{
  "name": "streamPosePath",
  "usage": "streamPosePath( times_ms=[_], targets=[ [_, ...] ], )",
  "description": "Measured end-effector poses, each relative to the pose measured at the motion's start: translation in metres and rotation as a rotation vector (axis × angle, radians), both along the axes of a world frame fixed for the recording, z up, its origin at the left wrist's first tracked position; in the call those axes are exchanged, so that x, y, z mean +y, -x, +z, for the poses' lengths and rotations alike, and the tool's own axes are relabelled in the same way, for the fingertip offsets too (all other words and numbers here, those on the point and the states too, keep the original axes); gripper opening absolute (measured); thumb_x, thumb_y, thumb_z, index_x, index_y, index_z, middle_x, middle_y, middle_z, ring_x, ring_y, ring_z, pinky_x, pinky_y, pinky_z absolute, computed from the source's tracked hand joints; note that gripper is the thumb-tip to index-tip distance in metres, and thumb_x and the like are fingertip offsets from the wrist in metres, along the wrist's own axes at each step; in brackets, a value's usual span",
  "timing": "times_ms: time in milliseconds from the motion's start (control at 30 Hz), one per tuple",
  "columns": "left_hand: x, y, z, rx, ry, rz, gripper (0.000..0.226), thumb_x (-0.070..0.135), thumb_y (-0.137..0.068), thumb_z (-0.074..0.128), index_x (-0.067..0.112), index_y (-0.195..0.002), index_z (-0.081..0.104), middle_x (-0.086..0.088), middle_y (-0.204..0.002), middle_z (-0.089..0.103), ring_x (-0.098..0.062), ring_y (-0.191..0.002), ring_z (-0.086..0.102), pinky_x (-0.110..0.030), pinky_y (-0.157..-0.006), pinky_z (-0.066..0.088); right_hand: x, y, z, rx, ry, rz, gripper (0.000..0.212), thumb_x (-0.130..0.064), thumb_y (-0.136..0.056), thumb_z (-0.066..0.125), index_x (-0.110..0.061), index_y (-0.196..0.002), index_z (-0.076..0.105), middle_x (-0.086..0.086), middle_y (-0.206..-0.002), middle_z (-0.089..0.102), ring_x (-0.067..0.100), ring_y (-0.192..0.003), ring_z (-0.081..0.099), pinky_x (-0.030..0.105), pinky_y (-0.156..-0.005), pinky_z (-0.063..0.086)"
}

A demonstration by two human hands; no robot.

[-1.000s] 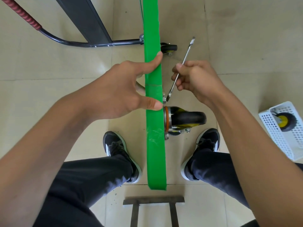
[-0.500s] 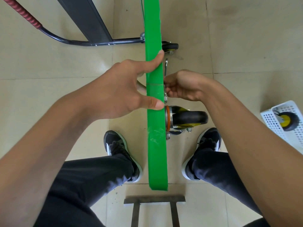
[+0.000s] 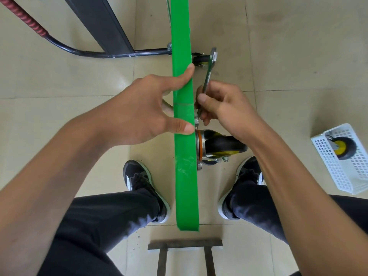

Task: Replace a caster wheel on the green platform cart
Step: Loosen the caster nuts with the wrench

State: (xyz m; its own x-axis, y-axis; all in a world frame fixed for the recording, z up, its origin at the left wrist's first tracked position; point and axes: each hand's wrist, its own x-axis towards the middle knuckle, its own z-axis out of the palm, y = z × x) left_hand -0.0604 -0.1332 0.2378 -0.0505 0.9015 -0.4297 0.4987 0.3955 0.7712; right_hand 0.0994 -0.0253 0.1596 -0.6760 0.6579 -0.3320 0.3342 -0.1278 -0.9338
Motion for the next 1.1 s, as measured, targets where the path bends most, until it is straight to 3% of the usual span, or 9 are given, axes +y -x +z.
streamPosePath(
  times_ms=[133, 233, 367, 667, 800, 933, 1100],
  targets=[
    [0.0, -0.001, -0.001, 0.007, -0.001, -0.007, 0.107, 0.03, -0.069, 0.083, 0.043, -0.155, 0.02, 0.023, -0.155, 0.036, -0.002, -0.111, 0.063, -0.026, -0.099, 0.052, -0.008, -0.007, 0.004, 0.036, -0.084, -0.026, 0.013, 0.002, -0.1, 0.051, 0.011, -0.103, 0.059, 0.017, -0.084, 0.059, 0.018, -0.063, 0.058, 0.032, -0.058, 0.054],
    [0.0, -0.001, -0.001, 0.012, 0.004, -0.004, 0.108, 0.032, -0.068, 0.083, 0.044, -0.154, 0.02, 0.023, -0.155, 0.035, -0.001, -0.11, 0.062, -0.023, -0.099, 0.051, -0.003, -0.003, 0.005, 0.038, -0.077, -0.085, 0.011, -0.003, -0.101, 0.052, -0.001, -0.096, 0.061, 0.015, -0.083, 0.061, 0.017, -0.061, 0.058, 0.033, -0.057, 0.054],
    [0.0, -0.001, 0.003, 0.009, 0.017, -0.001, 0.11, 0.041, -0.061, 0.078, 0.045, -0.154, 0.019, 0.024, -0.156, 0.032, 0.0, -0.108, 0.062, -0.015, -0.093, 0.05, 0.022, 0.004, 0.002, 0.047, 0.096, -0.245, 0.017, -0.009, -0.103, 0.05, -0.002, -0.092, 0.061, 0.013, -0.08, 0.06, 0.013, -0.056, 0.056, 0.027, -0.053, 0.05],
    [0.0, 0.001, -0.001, 0.002, 0.008, -0.006, 0.11, 0.039, -0.063, 0.079, 0.044, -0.155, 0.019, 0.024, -0.157, 0.031, -0.003, -0.126, 0.053, -0.026, -0.107, 0.045, 0.04, 0.018, -0.025, -0.084, 0.511, -0.1, 0.016, -0.012, -0.103, 0.05, -0.008, -0.091, 0.059, 0.005, -0.075, 0.058, 0.01, -0.058, 0.054, 0.019, -0.053, 0.05],
    [0.0, 0.002, -0.003, 0.019, -0.003, -0.023, 0.109, 0.038, -0.065, 0.081, 0.043, -0.155, 0.019, 0.023, -0.157, 0.032, -0.002, -0.135, 0.045, -0.029, -0.112, 0.041, 0.043, 0.021, -0.032, -0.092, 0.622, -0.08, 0.011, -0.015, -0.102, 0.053, -0.006, -0.105, 0.056, 0.005, -0.079, 0.056, 0.007, -0.056, 0.054, 0.016, -0.052, 0.05],
    [0.0, 0.003, -0.004, 0.012, -0.002, -0.012, 0.108, 0.035, -0.067, 0.082, 0.043, -0.155, 0.02, 0.022, -0.157, 0.033, -0.004, -0.13, 0.05, -0.03, -0.11, 0.044, 0.039, 0.022, -0.038, -0.098, 0.732, -0.075, 0.015, -0.013, -0.102, 0.05, -0.004, -0.114, 0.054, 0.007, -0.081, 0.056, 0.007, -0.057, 0.054, 0.016, -0.052, 0.052],
    [0.0, 0.002, -0.003, 0.019, 0.002, -0.014, 0.107, 0.028, -0.071, 0.084, 0.043, -0.155, 0.019, 0.022, -0.157, 0.033, -0.006, -0.126, 0.053, -0.029, -0.108, 0.045, 0.034, 0.018, -0.044, -0.05, 0.831, -0.106, 0.011, -0.012, -0.103, 0.049, -0.006, -0.099, 0.058, 0.007, -0.086, 0.056, 0.006, -0.058, 0.052, 0.014, -0.053, 0.052]
  ],
)
